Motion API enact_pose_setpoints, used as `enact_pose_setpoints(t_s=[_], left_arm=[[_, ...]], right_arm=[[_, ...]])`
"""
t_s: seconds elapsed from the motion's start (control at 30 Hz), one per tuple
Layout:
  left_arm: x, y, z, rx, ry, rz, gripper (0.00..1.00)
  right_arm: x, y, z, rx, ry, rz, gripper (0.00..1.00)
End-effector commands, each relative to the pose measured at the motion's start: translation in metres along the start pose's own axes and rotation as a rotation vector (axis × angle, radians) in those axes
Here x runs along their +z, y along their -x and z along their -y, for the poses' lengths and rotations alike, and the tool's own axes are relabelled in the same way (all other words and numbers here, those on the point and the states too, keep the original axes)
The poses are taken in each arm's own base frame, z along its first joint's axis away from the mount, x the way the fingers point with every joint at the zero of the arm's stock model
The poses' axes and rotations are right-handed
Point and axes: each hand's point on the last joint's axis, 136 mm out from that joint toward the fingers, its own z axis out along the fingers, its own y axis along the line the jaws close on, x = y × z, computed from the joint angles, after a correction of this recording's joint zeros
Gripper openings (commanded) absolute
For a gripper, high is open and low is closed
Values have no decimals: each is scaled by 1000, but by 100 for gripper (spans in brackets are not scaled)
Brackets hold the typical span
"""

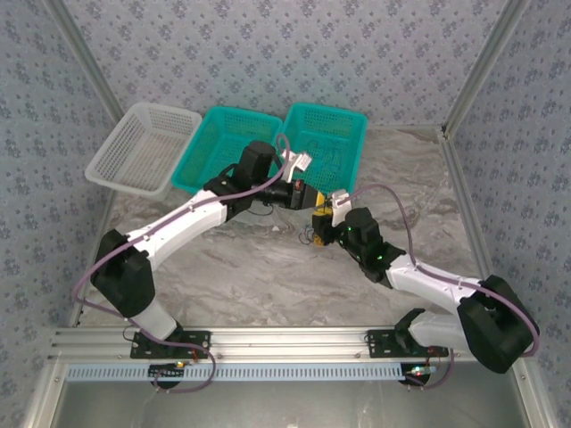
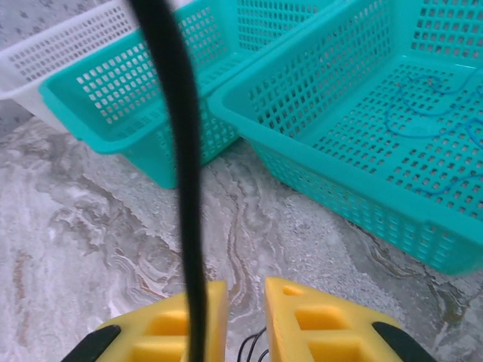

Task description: Untangle the cables

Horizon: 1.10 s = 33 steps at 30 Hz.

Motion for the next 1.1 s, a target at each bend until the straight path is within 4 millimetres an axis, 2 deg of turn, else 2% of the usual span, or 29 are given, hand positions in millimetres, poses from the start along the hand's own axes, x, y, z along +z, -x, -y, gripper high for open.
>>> enact_pose_setpoints(t_s=[0.0, 0.23, 0.4, 0.6, 0.77, 0.93, 1.07], left_arm=[[-26, 31, 47, 164, -80, 96, 0], [-33, 54, 60, 222, -78, 177, 0], [-38, 68, 63, 248, -58, 246, 0], [-52, 90, 45, 234, 91, 369, 0], [-68, 101, 37, 226, 159, 451, 0], [-98, 114, 18, 193, 284, 565, 0], [-118, 119, 4, 137, 317, 629, 0]], right_arm=[[4, 3, 8, 36, -59, 18, 22], [11, -15, 10, 49, -83, -23, 21], [20, -32, 19, 73, -139, -82, 22], [29, -56, 25, 109, -174, -151, 22], [32, -69, 33, 130, -223, -181, 22], [31, -82, 40, 137, -259, -221, 23], [29, -90, 40, 135, -258, -240, 23]])
